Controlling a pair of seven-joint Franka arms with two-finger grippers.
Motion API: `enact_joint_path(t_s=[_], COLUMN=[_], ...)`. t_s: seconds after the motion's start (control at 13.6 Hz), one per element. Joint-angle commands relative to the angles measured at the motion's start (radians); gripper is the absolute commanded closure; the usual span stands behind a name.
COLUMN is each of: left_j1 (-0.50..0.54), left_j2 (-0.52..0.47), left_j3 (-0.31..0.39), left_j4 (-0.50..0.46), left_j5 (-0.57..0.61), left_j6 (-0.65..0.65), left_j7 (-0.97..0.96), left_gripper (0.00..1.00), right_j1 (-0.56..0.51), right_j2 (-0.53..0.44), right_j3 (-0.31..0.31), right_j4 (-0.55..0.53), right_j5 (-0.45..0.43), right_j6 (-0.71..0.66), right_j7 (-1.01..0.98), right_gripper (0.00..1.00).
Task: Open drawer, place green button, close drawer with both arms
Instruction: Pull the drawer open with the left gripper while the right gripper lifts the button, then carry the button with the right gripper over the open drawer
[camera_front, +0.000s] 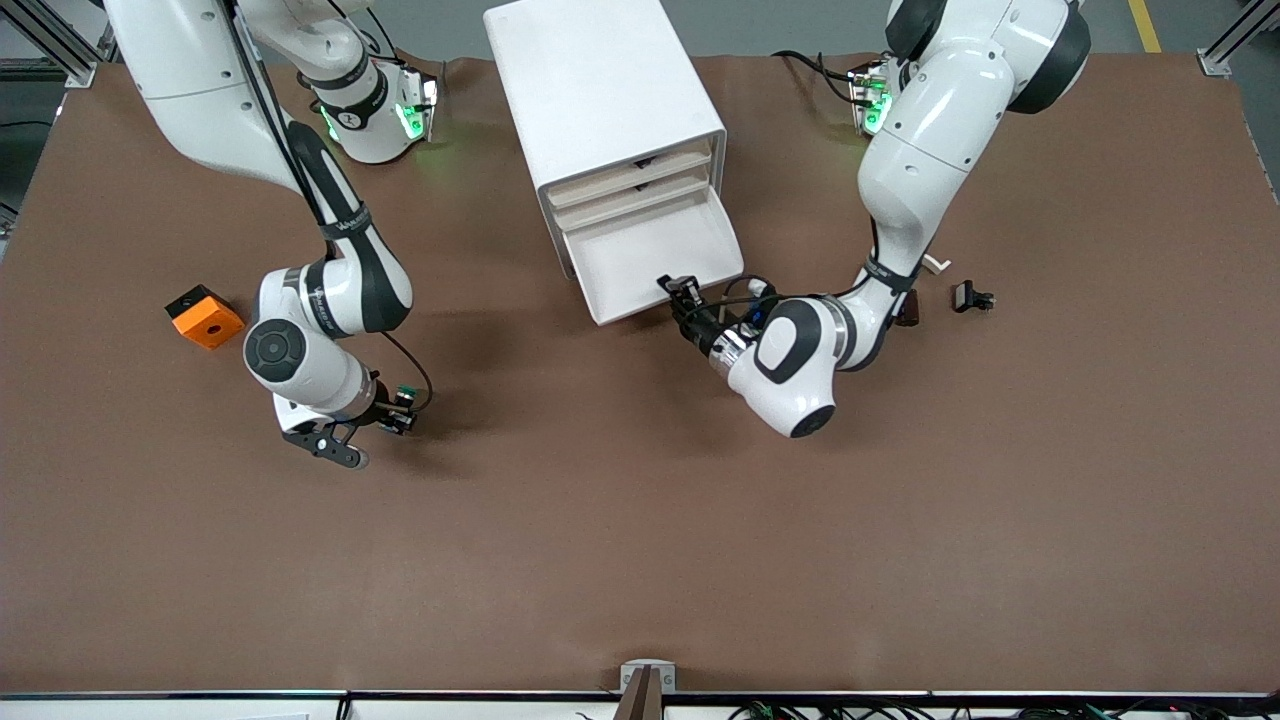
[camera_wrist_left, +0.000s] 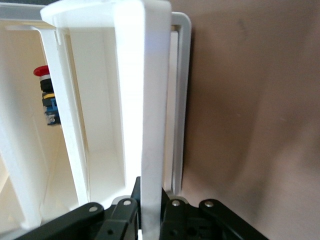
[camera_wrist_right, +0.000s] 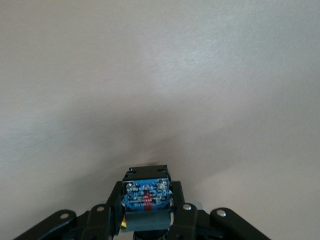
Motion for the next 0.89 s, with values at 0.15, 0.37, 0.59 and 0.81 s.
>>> enact_joint_path(t_s=[0.15, 0.37, 0.59, 0.81], left_j1=[0.059, 0.060, 0.062, 0.060], left_j2=[0.004, -0.005, -0.011, -0.037], left_j3=[0.014, 0.028, 0.051, 0.059], left_j4=[0.072, 0.073, 0.113, 0.193], left_j5=[-0.028, -0.025, -0.002, 0.203], left_j6=[-0.021, -0.024, -0.031, -0.073], left_j7=[0.001, -0.001, -0.001, -0.001], left_gripper=[0.66, 0.00, 0.00, 0.00], right_j1=[0.157, 0.245, 0.344, 0.456], right_j2=[-0.092, -0.129, -0.131, -0.128], right_j3=[0.001, 0.002, 0.004, 0.002], right_j4=[-0.007, 0.040, 0.144, 0.190], right_j5=[0.005, 0.007, 0.008, 0.008], right_j6=[-0.058, -0.130, -0.250, -0.252], right_j7=[0.305, 0.440, 0.603, 0.787], right_gripper=[1.00, 1.00, 1.00, 1.00])
